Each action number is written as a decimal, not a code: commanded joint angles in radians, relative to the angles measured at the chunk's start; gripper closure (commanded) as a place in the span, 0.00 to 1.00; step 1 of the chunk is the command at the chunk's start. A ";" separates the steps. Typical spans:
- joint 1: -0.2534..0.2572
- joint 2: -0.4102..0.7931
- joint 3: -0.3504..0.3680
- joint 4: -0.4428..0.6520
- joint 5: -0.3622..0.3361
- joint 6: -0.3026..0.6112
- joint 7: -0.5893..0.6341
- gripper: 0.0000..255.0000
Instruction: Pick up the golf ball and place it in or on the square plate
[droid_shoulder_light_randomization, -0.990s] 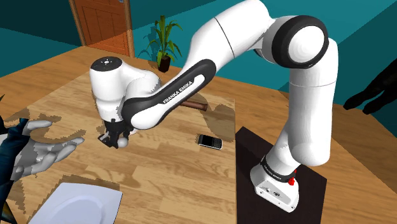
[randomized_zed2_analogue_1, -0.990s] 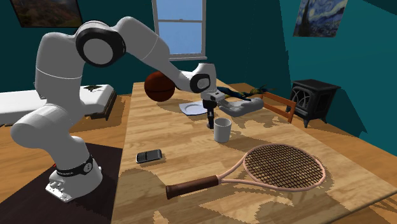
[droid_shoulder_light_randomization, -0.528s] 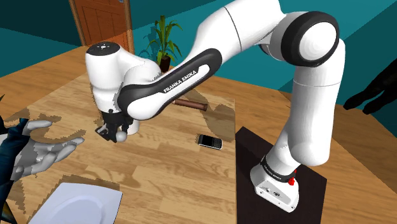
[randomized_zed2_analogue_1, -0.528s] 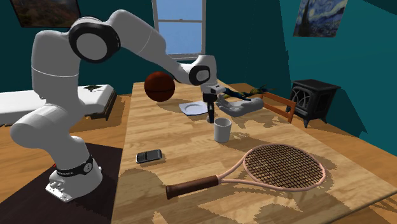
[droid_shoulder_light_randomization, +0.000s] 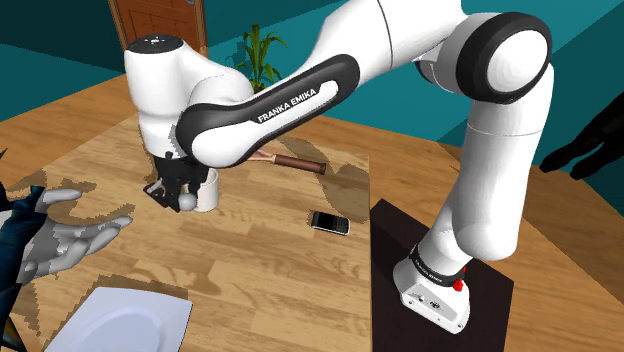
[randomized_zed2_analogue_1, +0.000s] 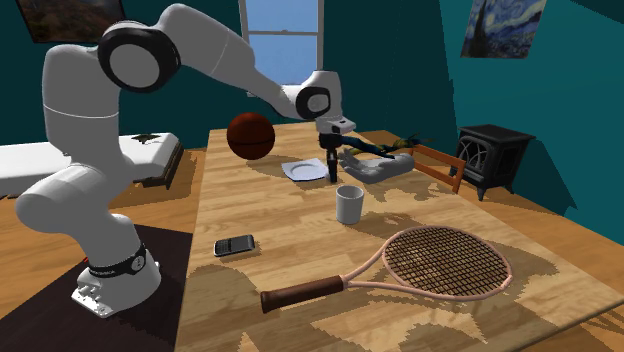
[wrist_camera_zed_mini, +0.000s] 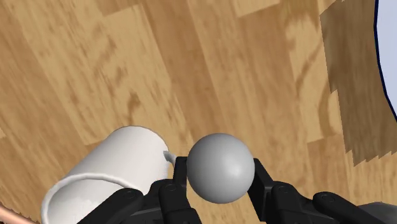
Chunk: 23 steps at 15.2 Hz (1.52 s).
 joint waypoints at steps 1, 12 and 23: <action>-0.001 -0.008 0.003 0.006 0.006 -0.013 -0.004 1.00; 0.213 0.099 0.041 0.156 -0.069 -0.103 0.245 1.00; 0.434 0.277 0.038 0.402 -0.146 -0.211 0.418 1.00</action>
